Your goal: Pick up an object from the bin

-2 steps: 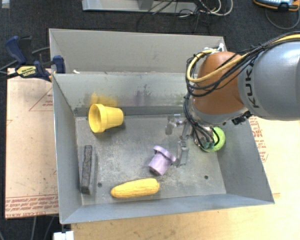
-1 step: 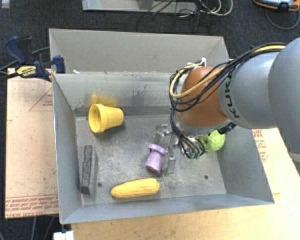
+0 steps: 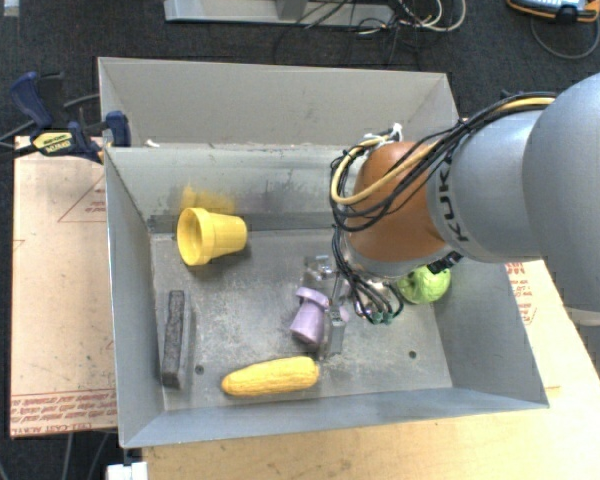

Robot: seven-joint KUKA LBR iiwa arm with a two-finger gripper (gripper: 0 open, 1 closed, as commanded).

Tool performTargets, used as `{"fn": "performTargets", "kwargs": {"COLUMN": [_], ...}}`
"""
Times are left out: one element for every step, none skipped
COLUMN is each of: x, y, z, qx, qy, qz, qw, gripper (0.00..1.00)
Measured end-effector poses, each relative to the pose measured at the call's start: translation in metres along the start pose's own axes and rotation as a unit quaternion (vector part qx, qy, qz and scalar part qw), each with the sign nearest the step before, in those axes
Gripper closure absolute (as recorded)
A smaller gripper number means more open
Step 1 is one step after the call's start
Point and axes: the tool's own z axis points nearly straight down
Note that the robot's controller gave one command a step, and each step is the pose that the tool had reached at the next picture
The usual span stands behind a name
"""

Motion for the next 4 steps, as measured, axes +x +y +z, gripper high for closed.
{"fn": "performTargets", "kwargs": {"x": [-0.025, -0.018, -0.05, -0.05], "y": [0.016, 0.01, 0.031, 0.031], "z": [-0.024, -0.014, -0.004, -0.004], "qx": [0.0, 0.0, -0.001, -0.001], "qy": [-0.0042, -0.0034, -0.0105, -0.0105], "qz": [0.031, 0.017, -0.046, -0.046], "qw": [0.9995, 0.9999, 0.9989, 0.9989], "gripper": [0.0, 0.0, 1.0, 1.0]}}
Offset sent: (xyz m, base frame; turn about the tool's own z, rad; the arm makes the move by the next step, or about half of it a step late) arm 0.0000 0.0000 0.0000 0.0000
